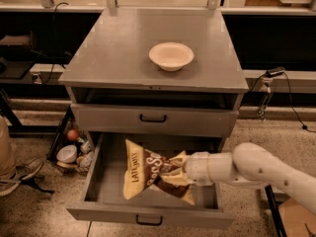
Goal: Pick brown chip bag from middle drawer and place on counter
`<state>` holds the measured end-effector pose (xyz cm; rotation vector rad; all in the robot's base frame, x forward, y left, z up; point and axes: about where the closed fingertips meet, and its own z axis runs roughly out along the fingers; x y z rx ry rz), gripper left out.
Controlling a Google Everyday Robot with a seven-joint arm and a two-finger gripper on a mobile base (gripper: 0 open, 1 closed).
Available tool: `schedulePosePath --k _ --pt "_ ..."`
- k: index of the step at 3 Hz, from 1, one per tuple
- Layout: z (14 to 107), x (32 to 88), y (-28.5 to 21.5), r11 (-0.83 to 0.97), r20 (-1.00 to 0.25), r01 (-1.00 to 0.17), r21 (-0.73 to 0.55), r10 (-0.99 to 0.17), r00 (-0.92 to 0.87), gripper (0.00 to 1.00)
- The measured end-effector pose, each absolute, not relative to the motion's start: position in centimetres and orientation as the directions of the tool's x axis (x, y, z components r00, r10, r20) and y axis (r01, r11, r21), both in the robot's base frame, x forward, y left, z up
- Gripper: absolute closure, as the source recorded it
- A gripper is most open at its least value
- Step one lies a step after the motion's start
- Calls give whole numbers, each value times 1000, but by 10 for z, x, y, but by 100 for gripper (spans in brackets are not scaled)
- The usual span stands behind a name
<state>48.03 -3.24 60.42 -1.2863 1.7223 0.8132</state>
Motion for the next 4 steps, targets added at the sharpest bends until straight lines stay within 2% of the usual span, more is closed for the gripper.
schedulePosePath --k 1,2,3,4 --pt "614 467 -66 311 -900 -950 9 -412 -143 100" --pt "614 467 -66 311 -900 -951 8 -412 -143 100" --pt "666 485 -67 270 -918 -958 -93 -396 -23 100" --pt "751 509 -72 223 -908 -939 -260 -388 160 100"
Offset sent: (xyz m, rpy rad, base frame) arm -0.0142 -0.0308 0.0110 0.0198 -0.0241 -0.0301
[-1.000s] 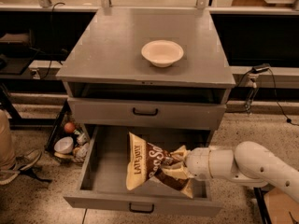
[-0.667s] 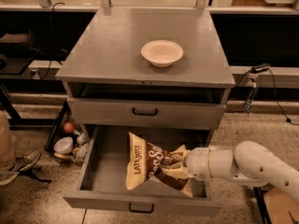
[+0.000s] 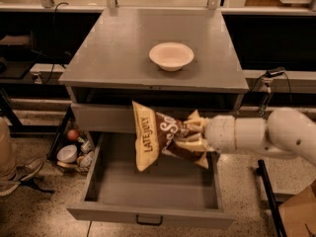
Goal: Pick brown chip bag from middle drawer and place on counter
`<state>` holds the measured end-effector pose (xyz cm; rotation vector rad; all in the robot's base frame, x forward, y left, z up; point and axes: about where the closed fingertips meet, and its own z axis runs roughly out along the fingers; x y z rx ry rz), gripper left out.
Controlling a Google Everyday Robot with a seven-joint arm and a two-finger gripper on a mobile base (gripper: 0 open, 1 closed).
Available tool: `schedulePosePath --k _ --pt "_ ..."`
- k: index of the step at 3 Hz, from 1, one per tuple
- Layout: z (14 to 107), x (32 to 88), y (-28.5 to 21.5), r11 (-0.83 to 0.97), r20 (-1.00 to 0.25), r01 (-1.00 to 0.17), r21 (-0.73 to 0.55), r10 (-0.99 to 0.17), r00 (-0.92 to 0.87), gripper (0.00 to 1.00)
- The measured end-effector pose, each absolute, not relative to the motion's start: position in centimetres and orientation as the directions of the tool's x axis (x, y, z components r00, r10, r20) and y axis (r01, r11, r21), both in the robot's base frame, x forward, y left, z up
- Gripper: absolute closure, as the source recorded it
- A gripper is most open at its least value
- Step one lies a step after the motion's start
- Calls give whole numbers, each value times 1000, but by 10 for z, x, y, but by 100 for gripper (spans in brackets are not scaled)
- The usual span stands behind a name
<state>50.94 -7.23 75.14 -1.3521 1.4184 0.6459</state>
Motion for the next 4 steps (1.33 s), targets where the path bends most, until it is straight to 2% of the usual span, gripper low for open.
schedulePosePath --k 1,3,4 --pt "838 532 -79 195 -853 -882 -428 -411 323 100" --pt "845 536 -79 186 -828 -865 -467 -436 353 100" --pt "882 542 -88 183 -777 -806 -563 -448 442 100"
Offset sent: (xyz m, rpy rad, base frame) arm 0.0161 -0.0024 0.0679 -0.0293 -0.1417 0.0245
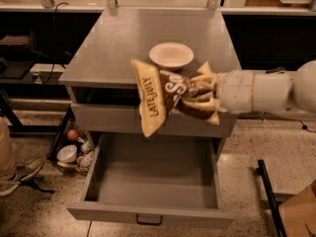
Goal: Pick brown chip bag from middle drawer and place on counter
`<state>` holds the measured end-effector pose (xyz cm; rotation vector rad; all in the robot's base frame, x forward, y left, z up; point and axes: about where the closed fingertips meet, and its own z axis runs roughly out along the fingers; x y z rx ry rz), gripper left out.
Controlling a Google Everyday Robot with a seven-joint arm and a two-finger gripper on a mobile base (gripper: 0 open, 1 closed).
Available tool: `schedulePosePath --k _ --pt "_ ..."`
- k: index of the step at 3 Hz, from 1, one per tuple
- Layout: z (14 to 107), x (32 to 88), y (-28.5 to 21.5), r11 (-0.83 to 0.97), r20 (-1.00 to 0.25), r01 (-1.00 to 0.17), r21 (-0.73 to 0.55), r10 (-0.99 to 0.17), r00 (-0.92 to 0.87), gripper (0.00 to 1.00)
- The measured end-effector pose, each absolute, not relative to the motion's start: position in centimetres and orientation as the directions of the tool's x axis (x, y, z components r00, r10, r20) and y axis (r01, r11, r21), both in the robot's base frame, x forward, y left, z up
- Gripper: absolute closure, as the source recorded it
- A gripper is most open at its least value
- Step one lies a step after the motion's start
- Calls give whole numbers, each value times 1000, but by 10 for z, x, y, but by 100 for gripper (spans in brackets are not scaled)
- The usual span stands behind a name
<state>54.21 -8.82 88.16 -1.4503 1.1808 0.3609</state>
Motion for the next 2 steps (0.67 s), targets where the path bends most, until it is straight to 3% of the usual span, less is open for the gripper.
schedulePosePath --k 1,2 --pt "956 559 -97 147 -641 -660 -737 -463 612 100" --pt "1006 581 -95 106 -535 -555 -825 -460 708 100"
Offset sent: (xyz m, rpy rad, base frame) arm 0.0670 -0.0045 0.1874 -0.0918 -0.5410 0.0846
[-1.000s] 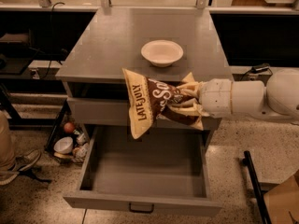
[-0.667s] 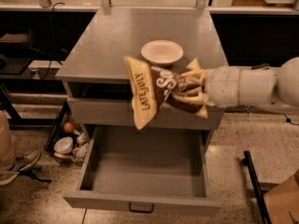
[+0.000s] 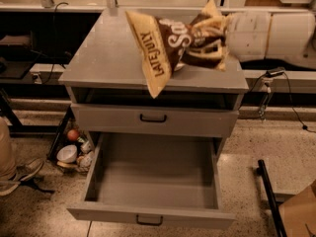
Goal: Pick brown chip bag from middle drawer and place on counter
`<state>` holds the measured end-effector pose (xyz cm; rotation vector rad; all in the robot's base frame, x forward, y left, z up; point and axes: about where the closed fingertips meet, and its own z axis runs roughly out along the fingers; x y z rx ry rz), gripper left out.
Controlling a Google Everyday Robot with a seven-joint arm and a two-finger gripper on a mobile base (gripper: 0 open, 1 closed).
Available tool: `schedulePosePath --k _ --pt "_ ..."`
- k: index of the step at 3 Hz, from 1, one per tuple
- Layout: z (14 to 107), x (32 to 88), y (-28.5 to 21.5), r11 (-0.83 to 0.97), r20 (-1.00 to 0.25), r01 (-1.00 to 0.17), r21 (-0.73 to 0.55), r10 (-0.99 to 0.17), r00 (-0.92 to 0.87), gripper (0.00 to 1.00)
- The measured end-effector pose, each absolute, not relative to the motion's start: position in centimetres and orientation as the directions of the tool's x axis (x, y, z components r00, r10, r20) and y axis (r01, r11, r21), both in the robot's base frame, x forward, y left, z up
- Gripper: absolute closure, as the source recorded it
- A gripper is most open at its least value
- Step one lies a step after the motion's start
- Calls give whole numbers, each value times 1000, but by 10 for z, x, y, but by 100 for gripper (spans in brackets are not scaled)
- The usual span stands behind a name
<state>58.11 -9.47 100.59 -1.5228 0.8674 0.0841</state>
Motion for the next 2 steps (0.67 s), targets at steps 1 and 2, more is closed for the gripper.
schedulePosePath --k 1,2 --pt "1025 587 -96 114 -513 -524 -844 -457 727 100" --pt "1025 589 -85 93 -502 -524 -847 -465 729 100"
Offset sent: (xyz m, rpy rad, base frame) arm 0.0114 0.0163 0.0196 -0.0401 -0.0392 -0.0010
